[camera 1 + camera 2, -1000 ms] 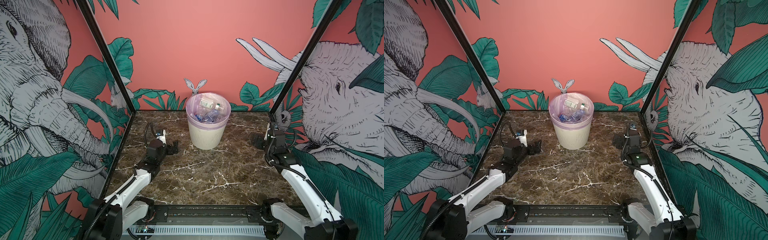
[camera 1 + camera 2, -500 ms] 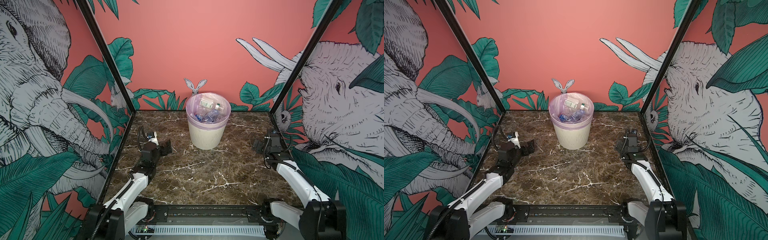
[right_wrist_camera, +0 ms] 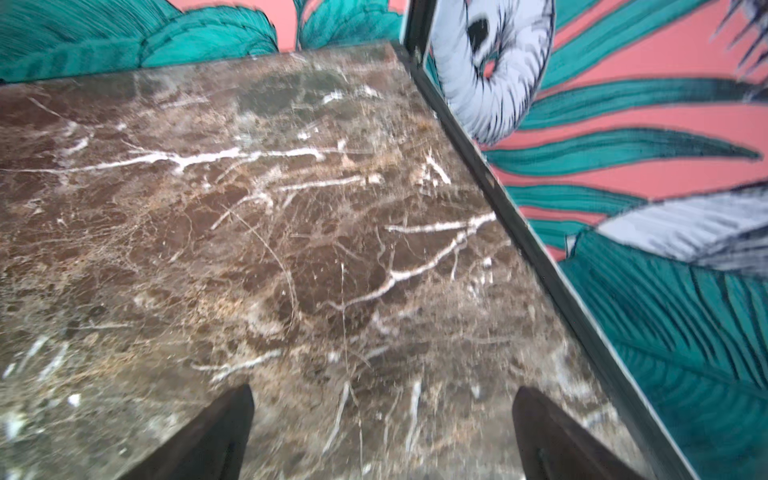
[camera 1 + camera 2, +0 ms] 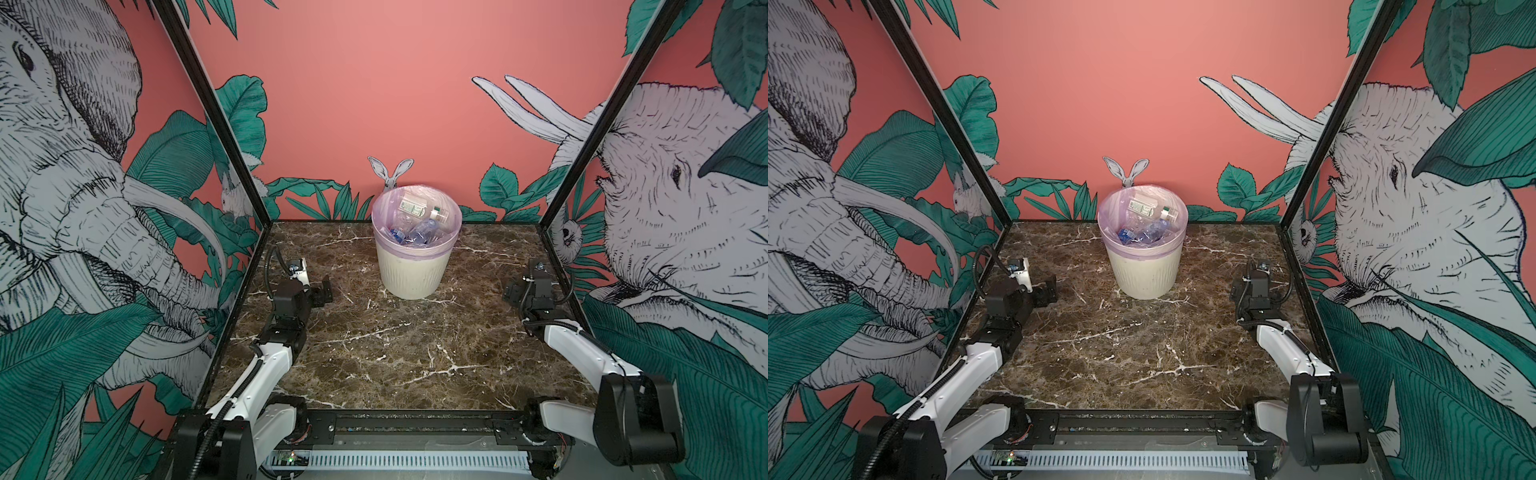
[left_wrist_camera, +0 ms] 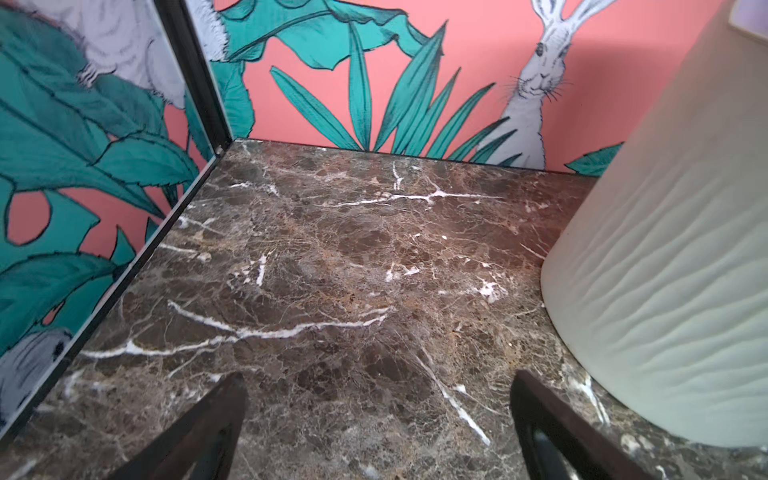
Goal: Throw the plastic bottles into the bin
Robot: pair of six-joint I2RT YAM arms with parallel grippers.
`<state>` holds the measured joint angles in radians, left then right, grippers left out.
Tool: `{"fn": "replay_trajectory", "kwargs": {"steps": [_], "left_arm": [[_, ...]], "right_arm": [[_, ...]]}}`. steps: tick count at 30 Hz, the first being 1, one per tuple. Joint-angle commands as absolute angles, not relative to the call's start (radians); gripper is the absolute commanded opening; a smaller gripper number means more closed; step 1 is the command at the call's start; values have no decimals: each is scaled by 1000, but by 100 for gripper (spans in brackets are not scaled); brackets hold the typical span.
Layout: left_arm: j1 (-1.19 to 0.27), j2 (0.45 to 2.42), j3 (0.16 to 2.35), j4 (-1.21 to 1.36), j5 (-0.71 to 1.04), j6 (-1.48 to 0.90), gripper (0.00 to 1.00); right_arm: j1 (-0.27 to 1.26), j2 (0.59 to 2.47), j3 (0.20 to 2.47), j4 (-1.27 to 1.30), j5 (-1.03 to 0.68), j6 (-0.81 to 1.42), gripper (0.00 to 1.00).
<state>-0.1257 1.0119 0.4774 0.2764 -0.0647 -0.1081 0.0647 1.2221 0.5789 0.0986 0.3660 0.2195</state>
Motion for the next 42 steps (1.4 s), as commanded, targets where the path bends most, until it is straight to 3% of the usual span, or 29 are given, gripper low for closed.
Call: {"fn": "replay_trajectory", "kwargs": {"steps": [1, 10, 23, 27, 29, 33, 35, 42], "left_arm": [[-108, 1018, 443, 378, 7, -2, 100], [-2, 1174, 372, 573, 30, 44, 100], [33, 1523, 438, 829, 162, 87, 100], [32, 1524, 460, 781, 160, 98, 100], [19, 1514, 474, 730, 128, 101, 100], [-12, 1527, 519, 654, 62, 119, 100], [-12, 1526, 517, 658, 64, 118, 100], [-12, 1528, 522, 651, 63, 117, 100]], "right_arm": [[66, 1181, 511, 301, 379, 109, 99], [95, 1276, 443, 473, 398, 8, 99], [189, 1399, 357, 851, 438, -104, 100], [167, 1520, 330, 1045, 361, -101, 100], [148, 1481, 345, 934, 349, -60, 100], [128, 1579, 321, 1107, 344, -55, 99], [128, 1543, 333, 1011, 345, -37, 99], [123, 1556, 331, 1048, 344, -37, 99]]}}
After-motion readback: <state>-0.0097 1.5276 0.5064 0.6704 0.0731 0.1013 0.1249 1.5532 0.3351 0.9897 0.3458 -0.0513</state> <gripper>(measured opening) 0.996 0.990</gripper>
